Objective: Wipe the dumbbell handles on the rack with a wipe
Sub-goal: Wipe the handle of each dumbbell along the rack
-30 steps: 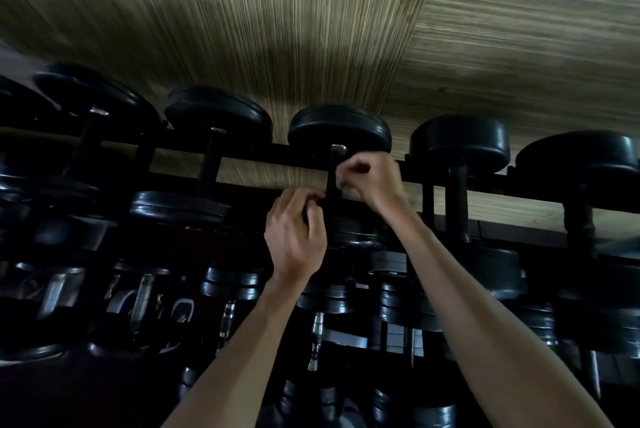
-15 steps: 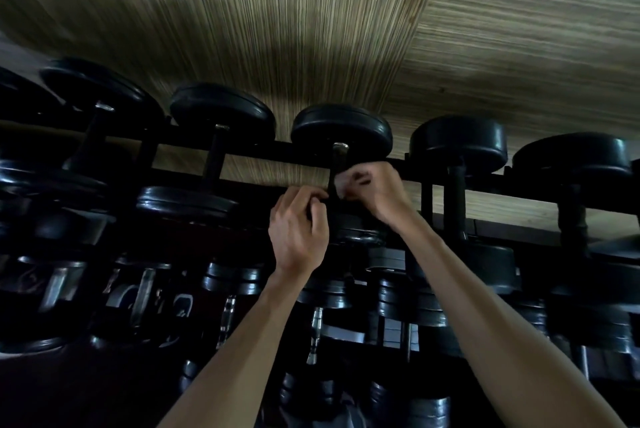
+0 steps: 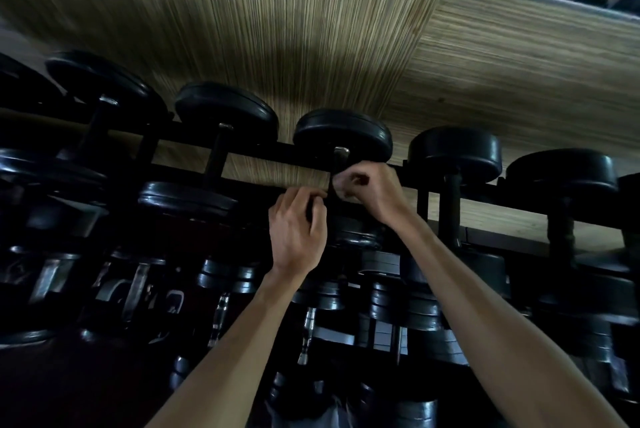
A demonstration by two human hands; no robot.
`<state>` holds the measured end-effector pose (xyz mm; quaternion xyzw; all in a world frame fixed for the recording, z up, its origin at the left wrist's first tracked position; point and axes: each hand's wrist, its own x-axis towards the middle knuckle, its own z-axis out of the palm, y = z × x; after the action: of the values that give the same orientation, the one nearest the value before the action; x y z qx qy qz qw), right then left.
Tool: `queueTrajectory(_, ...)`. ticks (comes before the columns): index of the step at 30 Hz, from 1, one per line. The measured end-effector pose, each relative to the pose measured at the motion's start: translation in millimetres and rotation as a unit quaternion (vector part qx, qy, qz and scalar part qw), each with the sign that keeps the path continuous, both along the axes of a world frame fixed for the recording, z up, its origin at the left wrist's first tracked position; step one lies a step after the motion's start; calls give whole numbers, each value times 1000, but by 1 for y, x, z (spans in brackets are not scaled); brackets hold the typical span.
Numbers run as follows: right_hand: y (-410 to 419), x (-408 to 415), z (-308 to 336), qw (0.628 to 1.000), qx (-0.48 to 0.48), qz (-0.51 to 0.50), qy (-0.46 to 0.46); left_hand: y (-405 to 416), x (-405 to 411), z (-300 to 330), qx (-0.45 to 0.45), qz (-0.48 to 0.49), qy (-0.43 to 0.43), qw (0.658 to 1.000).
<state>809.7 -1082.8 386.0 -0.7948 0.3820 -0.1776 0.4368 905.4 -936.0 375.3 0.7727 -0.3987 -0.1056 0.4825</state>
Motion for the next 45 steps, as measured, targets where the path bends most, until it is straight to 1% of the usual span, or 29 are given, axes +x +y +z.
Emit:
queueTrajectory(2,-4,6,0,998,-60,-27,-21,1,0,0,1,1,0,1000)
queueTrajectory(3,-3,6,-2,997,-69,-29,-21,1,1,0,2,-1,2,1000)
queueTrajectory(4,-4,2,-4,998,-60,-22,-16,1,1,0,2,-6,5,1000)
queueTrajectory(6,0,-7,-5,999,-13,26,13,2,2,1,-1,-9,18,1000)
queueTrajectory(8,5,-15,-3,994,59,84,35,3,4,3,-2,-11,47,999)
queueTrajectory(9,4,-16,0,992,69,99,40,3,6,5,5,-14,68,998)
queueTrajectory(12,-1,-6,7,998,16,62,24,-4,24,12,42,-51,156,986)
queueTrajectory(13,-2,-3,7,999,13,47,8,-9,32,15,57,-75,168,981)
queueTrajectory(15,0,0,5,999,33,20,-26,-20,48,20,86,-136,143,977)
queueTrajectory(18,11,-7,3,989,105,-43,-90,-40,57,21,120,-216,89,965)
queueTrajectory(21,16,-12,4,983,127,-78,-112,-51,55,21,107,-254,49,960)
queueTrajectory(24,22,-12,5,969,157,-118,-149,-56,56,25,89,-280,36,955)
queueTrajectory(26,24,-14,5,959,183,-138,-167,-58,57,26,97,-277,43,955)
queueTrajectory(28,24,-18,7,955,203,-129,-172,-59,60,24,110,-251,56,960)
queueTrajectory(31,24,-19,5,965,204,-94,-134,-61,65,20,142,-234,103,956)
queueTrajectory(33,25,-17,0,968,196,-112,-111,-62,65,19,154,-222,118,955)
queueTrajectory(35,24,-13,-1,964,198,-138,-109,-62,62,19,139,-220,90,961)
queueTrajectory(37,22,-10,2,955,217,-158,-123,-59,59,18,102,-231,66,965)
queueTrajectory(41,17,-3,4,944,244,-172,-144,-59,55,18,67,-240,28,968)
queueTrajectory(43,18,-2,1,940,247,-184,-145,-61,54,19,56,-226,29,972)
queueTrajectory(45,19,0,1,939,247,-190,-142,-62,52,19,63,-195,51,978)
